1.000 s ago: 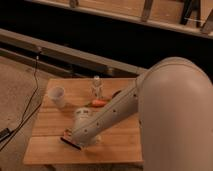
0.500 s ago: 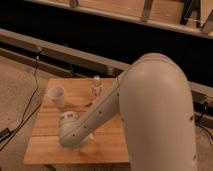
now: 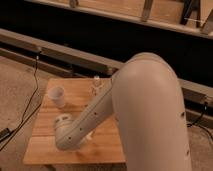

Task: Push the eraser across the table

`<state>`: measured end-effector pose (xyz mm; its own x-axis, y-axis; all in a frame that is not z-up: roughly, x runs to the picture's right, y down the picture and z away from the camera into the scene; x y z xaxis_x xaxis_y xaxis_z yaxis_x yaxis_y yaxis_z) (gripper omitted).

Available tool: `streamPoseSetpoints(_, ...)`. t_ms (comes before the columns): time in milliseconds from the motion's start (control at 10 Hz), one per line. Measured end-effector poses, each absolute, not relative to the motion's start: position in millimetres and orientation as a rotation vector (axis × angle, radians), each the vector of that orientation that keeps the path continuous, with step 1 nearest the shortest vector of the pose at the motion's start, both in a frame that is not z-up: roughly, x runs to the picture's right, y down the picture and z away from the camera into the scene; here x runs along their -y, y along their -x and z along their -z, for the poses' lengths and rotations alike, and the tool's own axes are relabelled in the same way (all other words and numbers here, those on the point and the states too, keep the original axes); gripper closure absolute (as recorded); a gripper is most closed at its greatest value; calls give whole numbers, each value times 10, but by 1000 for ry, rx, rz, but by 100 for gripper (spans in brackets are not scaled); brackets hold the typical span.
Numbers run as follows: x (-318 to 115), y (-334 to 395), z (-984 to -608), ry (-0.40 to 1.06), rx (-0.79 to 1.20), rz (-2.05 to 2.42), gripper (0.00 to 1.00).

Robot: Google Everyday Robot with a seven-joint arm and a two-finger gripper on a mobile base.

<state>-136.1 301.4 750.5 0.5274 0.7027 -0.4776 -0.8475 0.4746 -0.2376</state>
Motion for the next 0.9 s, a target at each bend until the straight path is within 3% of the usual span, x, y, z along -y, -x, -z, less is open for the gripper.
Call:
streamPoseSetpoints(300, -3080, 1370, -7467, 520, -332, -956, 36)
streamPoseSetpoints(900, -3181, 1311, -7595, 606, -338, -932, 93)
